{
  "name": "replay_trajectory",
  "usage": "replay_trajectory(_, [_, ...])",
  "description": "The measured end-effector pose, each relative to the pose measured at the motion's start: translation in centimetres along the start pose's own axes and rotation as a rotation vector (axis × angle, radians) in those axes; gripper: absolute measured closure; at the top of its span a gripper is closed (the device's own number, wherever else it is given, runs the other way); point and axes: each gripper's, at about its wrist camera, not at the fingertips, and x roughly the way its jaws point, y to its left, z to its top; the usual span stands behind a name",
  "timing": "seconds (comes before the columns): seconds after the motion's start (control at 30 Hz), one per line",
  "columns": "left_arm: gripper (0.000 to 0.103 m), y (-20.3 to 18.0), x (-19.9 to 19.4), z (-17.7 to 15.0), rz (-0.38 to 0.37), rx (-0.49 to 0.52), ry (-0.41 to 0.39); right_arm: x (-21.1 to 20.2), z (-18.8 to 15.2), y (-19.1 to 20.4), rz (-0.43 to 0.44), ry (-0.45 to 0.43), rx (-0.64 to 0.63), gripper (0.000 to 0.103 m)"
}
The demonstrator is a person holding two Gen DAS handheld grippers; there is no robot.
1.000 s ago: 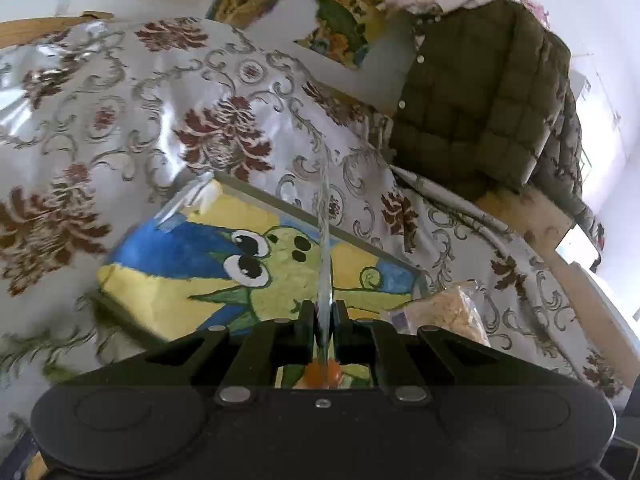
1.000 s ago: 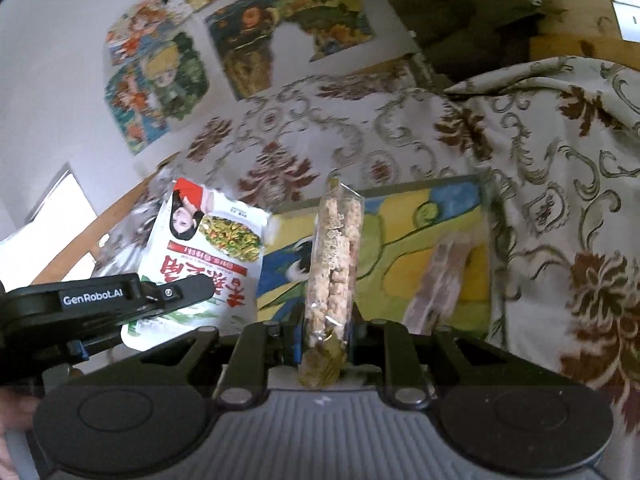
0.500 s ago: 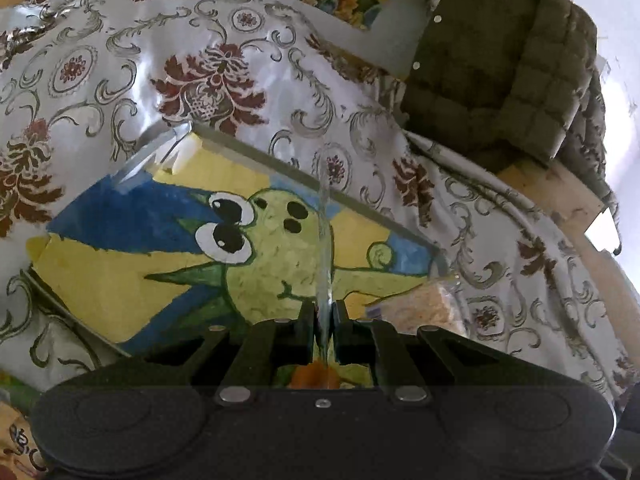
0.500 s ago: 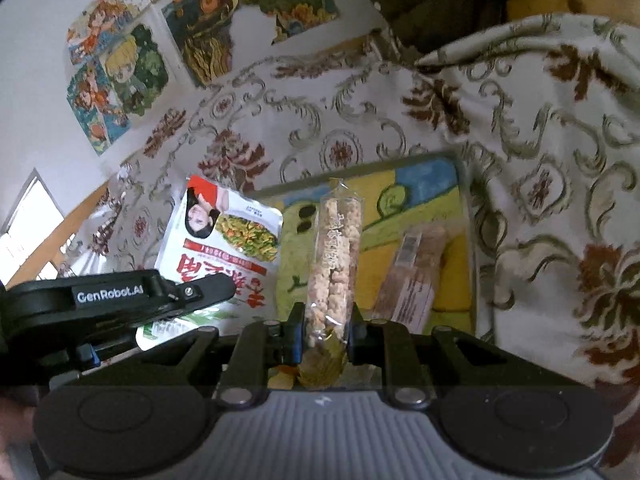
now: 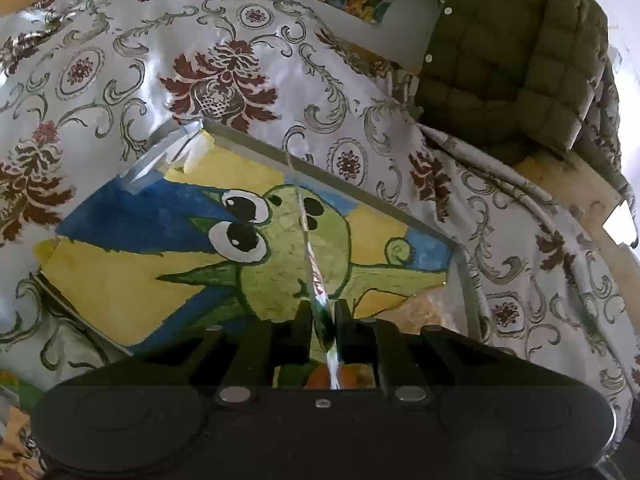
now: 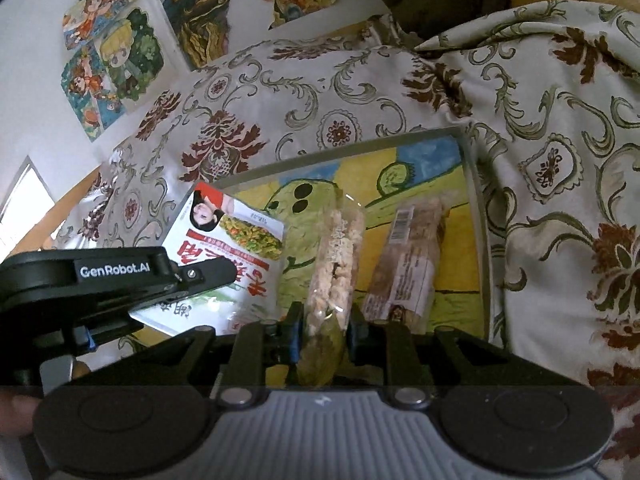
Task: Organize snacks
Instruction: 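Lower the sachet into the painted tray with the left tool while the right tool lowers the rice-cake bar there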
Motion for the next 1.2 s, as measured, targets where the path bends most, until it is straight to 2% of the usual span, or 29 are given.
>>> replay_trajectory(0.1, [0.080,0.0,0.2,0.1,0.059,0.011,0.021,-0.1,0.1,0.0,-0.009,-0.006,-0.007,0.075])
replay_trajectory(0.17, [0.062,0.0,0.2,0.1,0.095,0.015,0.026,-0.3,0.2,-0.1,-0.021,-0.017,-0.005,0.072])
replay_trajectory(0.2, [0.058,0.1,0.1,0.0,0.106,0.016,0.019,-0.3,0.2,-0.1,-0.025,-0.021,-0.003,0.071])
replay_trajectory(0.27, [0.042,0.3,-0.1,0.0,0.118,0.011,0.006,-0.5,0.3,-0.1,-0.039,-0.031,-0.010,0.069])
replay_trajectory(0.4, [0.031,0.5,-0.2,0.2,0.142,-0.002,0.006,-0.8,0.4,0.0,-0.064,-0.052,-0.024,0.067])
replay_trajectory(0.47, [0.019,0.5,-0.4,0.3,0.164,0.001,-0.002,-0.9,0.5,0.0,-0.076,-0.063,-0.026,0.062])
replay_trajectory(0.57, [0.006,0.2,-1.3,0.3,0.198,0.027,-0.057,-1.2,0.7,-0.1,-0.083,-0.077,-0.023,0.056])
replay_trajectory(0.8, [0.001,-0.5,-3.1,0.6,0.242,0.082,-0.108,-2.1,1.3,0.0,-0.098,-0.127,-0.036,0.042])
replay_trajectory(1.03, [0.001,-0.5,-6.7,0.7,0.282,0.066,-0.170,-4.0,2.0,0.4,-0.101,-0.171,-0.045,0.028])
replay_trajectory(1.2, [0.001,-0.3,-10.5,-0.1,0.303,0.078,-0.218,-6.4,2.3,0.5,-0.070,-0.187,-0.014,0.009])
